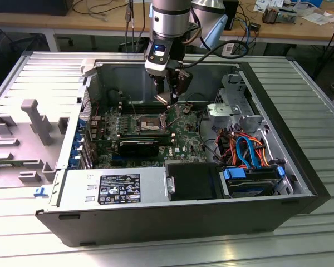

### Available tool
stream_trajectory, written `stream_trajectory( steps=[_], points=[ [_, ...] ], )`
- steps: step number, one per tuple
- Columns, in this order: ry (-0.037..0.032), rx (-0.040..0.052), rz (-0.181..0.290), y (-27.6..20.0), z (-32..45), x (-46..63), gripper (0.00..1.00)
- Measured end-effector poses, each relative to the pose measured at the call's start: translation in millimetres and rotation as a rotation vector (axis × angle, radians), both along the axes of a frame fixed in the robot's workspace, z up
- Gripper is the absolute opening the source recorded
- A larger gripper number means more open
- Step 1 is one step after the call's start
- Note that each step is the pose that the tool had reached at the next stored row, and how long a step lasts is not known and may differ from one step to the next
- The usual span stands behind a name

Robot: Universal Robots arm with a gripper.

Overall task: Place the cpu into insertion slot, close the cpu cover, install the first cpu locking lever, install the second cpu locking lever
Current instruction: 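Place the cpu into insertion slot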

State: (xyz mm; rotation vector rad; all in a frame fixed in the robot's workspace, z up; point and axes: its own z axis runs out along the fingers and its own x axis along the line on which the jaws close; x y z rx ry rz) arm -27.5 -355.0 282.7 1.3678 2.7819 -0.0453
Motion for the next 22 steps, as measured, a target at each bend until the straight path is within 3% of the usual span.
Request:
stream_trajectory(
  steps=[22],
  points=[
    [0.0, -0.0089, -0.008, 0.0, 0.0, 0.0, 0.54]
  ],
)
